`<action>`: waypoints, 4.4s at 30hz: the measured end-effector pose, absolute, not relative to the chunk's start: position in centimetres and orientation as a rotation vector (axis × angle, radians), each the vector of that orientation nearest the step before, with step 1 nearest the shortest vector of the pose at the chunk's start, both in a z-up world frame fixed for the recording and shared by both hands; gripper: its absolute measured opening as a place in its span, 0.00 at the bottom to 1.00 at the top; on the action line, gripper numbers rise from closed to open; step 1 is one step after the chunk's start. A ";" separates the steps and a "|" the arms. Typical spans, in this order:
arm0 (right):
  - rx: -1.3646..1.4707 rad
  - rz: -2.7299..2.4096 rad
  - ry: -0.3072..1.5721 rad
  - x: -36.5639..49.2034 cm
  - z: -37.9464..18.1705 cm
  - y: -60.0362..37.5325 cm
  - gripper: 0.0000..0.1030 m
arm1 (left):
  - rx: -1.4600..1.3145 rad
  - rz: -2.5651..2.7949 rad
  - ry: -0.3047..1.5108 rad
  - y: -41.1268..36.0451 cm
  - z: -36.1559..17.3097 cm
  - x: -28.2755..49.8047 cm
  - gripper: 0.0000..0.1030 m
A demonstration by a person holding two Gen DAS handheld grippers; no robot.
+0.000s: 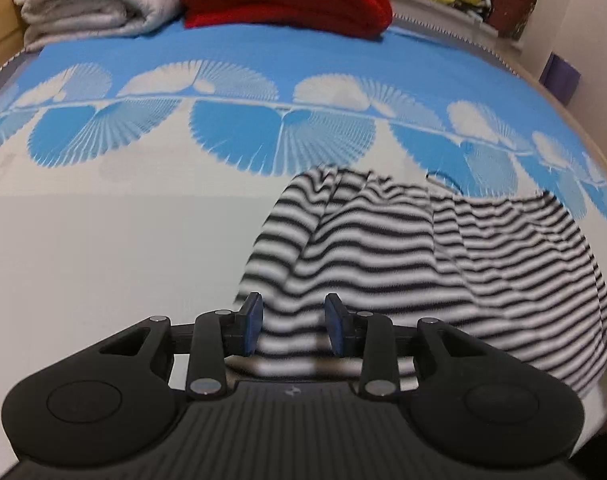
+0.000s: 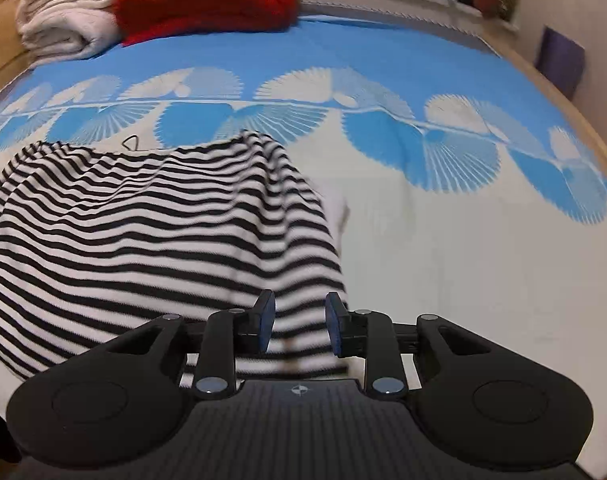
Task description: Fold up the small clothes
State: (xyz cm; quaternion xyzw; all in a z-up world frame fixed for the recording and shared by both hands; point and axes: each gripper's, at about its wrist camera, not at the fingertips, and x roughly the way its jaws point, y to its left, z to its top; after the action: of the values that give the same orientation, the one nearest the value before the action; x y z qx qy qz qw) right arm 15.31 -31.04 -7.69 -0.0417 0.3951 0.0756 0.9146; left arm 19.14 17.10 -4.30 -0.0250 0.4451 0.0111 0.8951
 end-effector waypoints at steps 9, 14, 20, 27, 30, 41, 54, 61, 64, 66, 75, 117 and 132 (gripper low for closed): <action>-0.223 0.128 1.035 19.3 -11.0 -29.3 0.33 | -0.039 0.040 0.852 15.0 -5.5 26.3 0.37; -0.095 0.086 0.826 21.8 -7.8 -29.4 0.34 | -0.089 0.090 0.900 16.3 -7.7 29.5 0.35; -0.043 0.035 0.827 27.2 -9.5 -28.6 0.42 | -0.101 0.102 0.933 17.2 -9.3 31.2 0.35; 0.022 -0.079 0.874 30.4 -11.5 -30.0 0.05 | 0.009 0.123 0.956 16.2 -9.4 32.3 0.38; -0.003 -0.099 0.857 30.0 -10.9 -29.8 0.06 | 0.047 0.093 0.894 15.3 -6.8 31.4 0.45; -0.076 0.006 0.640 24.2 -6.2 -29.3 0.26 | 0.041 -0.293 0.853 13.9 -5.4 27.3 0.49; -0.254 0.236 1.027 20.5 -10.7 -29.7 0.37 | -0.044 -0.063 0.946 15.3 -3.1 23.4 0.47; -0.180 0.044 0.910 17.3 -7.4 -32.4 0.41 | -0.165 0.051 0.861 15.2 0.4 15.6 0.47; -0.064 -0.007 0.761 14.2 -4.2 -33.1 0.43 | -0.209 0.078 0.855 14.6 -0.3 12.4 0.49; -0.019 -0.026 0.671 11.0 -3.1 -33.1 0.44 | -0.191 0.109 0.864 14.0 -1.7 10.3 0.49; 0.036 -0.065 0.617 5.2 -3.5 -32.1 0.51 | -0.142 0.170 0.895 12.0 -4.8 7.6 0.50; -0.060 -0.080 0.673 5.1 -5.5 -31.2 0.51 | -0.877 0.319 0.941 19.7 -10.3 10.7 0.59; -0.057 -0.095 0.673 5.4 -5.6 -31.4 0.51 | -0.830 0.314 0.917 18.9 -9.5 11.1 0.19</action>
State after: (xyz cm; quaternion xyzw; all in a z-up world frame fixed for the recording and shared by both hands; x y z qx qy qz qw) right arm 5.44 -31.39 -5.58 -0.0280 0.3300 -0.0464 0.9424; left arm 11.15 18.92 -9.51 -0.3876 0.4279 0.1467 0.8032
